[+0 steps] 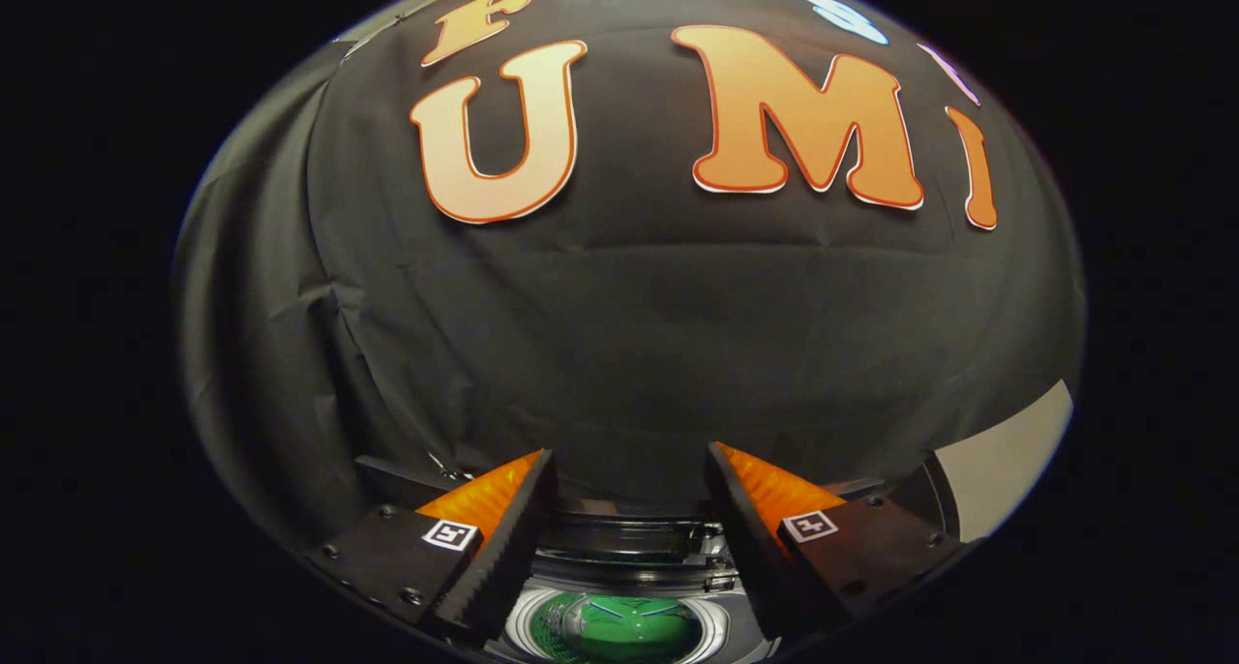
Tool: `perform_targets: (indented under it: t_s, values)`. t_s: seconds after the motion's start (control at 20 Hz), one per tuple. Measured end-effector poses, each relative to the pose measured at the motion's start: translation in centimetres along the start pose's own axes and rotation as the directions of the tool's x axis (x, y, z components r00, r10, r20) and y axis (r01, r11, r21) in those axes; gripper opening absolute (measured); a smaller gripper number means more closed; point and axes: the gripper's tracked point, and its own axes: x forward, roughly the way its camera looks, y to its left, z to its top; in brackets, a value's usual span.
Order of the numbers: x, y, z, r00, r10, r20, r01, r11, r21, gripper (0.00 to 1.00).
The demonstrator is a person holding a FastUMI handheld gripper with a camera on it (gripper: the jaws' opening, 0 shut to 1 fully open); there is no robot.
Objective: Put the clothes into the washing machine and then close the washing machine lid.
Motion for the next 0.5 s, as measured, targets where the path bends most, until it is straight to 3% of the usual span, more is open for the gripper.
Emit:
perform_targets:
  t_s: [0.5]
  values:
    - [-3.5, 0.2, -1.8, 0.998, -0.042, 0.048, 0.042, 0.999, -0.003, 1.00]
